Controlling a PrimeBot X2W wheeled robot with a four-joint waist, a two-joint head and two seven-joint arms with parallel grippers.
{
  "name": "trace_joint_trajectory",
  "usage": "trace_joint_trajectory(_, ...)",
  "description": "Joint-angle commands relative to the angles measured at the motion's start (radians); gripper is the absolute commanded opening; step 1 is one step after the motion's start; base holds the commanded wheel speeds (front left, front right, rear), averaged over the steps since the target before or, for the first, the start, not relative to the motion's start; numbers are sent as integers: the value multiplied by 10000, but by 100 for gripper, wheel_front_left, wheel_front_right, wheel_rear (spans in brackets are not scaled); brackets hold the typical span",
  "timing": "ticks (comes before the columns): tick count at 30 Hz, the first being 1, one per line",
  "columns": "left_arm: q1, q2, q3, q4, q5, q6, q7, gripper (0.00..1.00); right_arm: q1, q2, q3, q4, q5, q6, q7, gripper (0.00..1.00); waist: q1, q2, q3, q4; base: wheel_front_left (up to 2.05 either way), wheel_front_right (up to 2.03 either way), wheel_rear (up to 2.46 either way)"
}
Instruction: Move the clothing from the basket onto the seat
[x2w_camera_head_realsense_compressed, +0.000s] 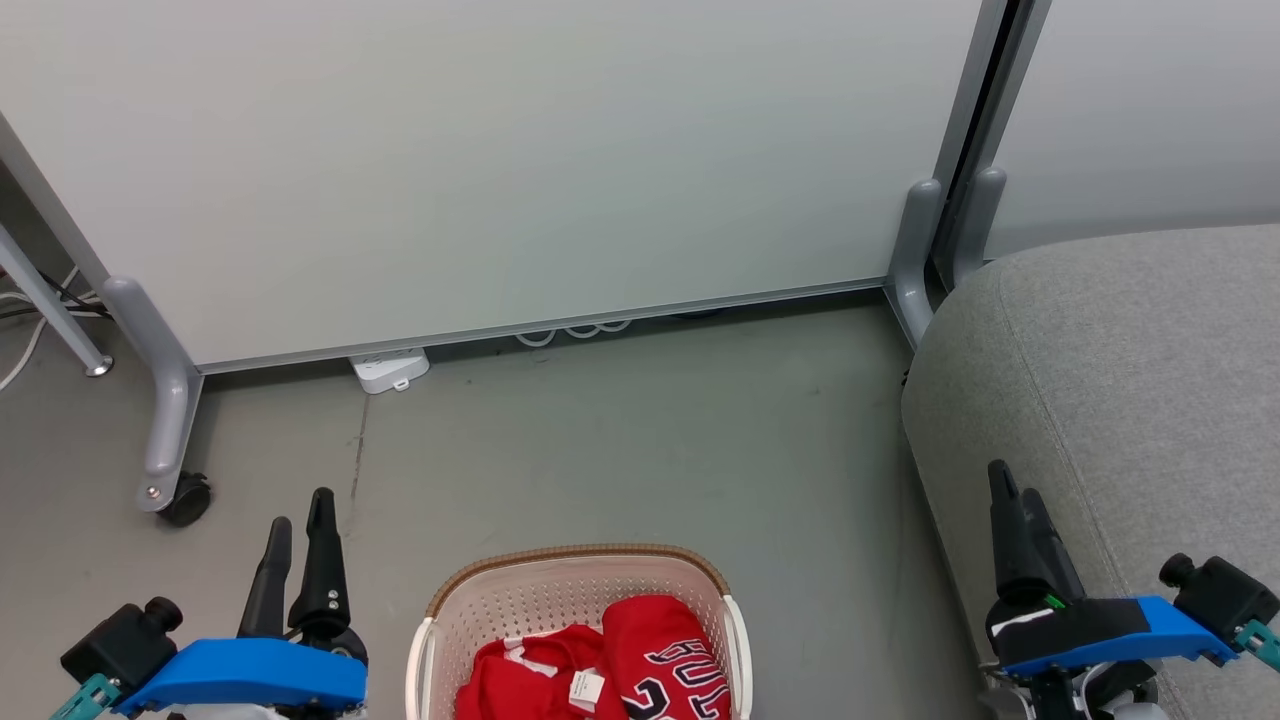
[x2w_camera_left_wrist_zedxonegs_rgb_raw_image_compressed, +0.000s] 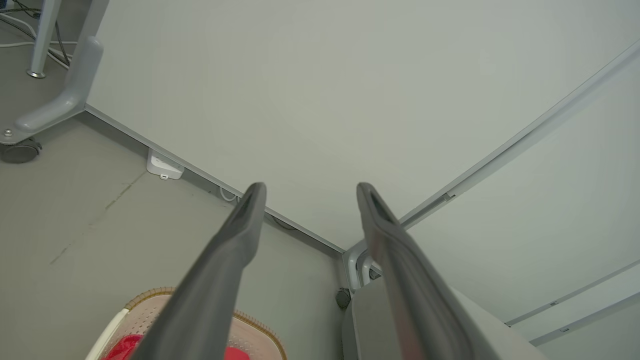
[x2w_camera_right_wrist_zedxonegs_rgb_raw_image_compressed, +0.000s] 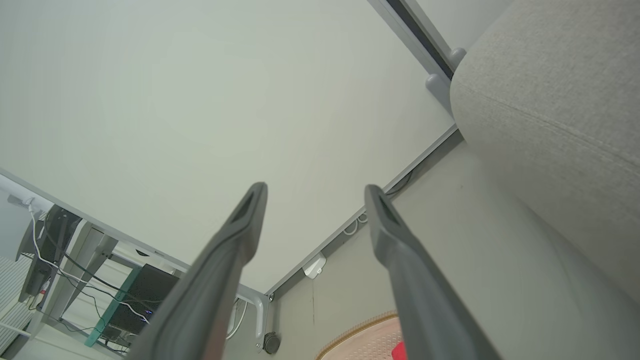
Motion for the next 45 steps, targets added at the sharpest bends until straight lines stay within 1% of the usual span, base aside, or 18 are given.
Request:
trace_joint_trajectory(1, -294, 98, -59, -116, 412, 38, -107, 100, -253, -35, 75, -80, -385, 0, -116, 100, 0, 0, -5, 2, 0, 0, 0)
trace_joint_trajectory(8, -298, 106, -277, -68, 1667, 104, -317, 100, -298, -33, 176, 50, -1481, 0, -327, 100, 0, 0, -7, 7, 0, 0, 0)
trace_joint_trajectory(17, -301, 153, -540, 12, 2947, 230, -570, 100, -349, -30, 262, 279, -2646, 0, -581, 100, 0, 0, -20, 30, 0, 0, 0)
trace_joint_trajectory(28, -327, 218, -726, 103, 4122, 377, -862, 100, -408, -30, 429, 517, -3825, 0, -877, 100, 0, 0, -37, 66, 0, 0, 0)
trace_joint_trajectory(45, -349, 235, -759, 275, 5602, 508, -1251, 100, -468, -33, 566, 682, -5317, 0, -1265, 100, 0, 0, -30, 90, 0, 0, 0)
